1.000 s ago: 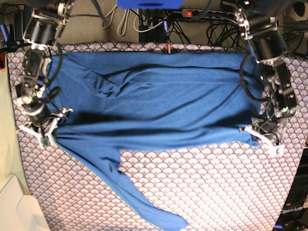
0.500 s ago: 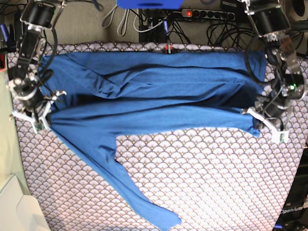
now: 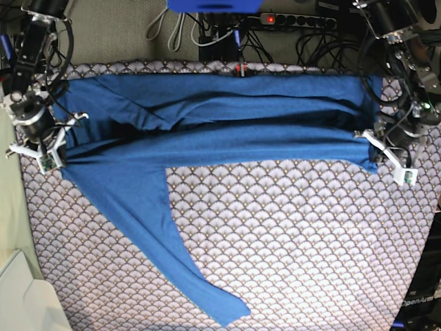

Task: Fold the T-shirt properly
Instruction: 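Lift the grasped edges and fold the hem onto the collar edge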

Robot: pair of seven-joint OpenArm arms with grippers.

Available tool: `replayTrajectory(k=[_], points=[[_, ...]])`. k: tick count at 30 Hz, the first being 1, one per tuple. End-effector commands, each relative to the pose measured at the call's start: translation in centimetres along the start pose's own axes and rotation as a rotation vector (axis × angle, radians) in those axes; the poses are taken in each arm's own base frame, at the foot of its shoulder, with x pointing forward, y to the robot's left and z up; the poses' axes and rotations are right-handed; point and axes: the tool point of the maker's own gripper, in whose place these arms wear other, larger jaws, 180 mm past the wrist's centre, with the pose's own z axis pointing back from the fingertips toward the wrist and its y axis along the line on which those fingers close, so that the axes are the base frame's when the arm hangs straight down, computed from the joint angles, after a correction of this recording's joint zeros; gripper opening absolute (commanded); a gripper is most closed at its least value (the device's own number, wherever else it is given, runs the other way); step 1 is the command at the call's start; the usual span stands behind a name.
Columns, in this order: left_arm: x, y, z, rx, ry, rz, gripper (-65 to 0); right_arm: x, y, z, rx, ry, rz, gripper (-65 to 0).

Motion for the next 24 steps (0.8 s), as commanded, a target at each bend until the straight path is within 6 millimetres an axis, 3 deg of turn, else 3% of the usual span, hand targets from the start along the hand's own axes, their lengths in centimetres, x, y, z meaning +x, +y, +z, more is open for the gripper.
replayTrajectory(k=[1,9,24], points=[[1.2,1.0,0.6,0.022,-0.036,-0.007,-64.5,0.8,-1.5,0.5,-0.038,-0.029,0.009,-65.0],[-0.4,2.9,1.7,0.040,0.033,-0.025,-64.5,-0.1,-1.4,1.1,-0.041,-0.009,0.009,-65.0],[-2.4,2.7,1.9,0.032,0.105,-0.039,-64.5,0.0,-1.3,1.7,-0.041,-0.010,0.031,-65.0]])
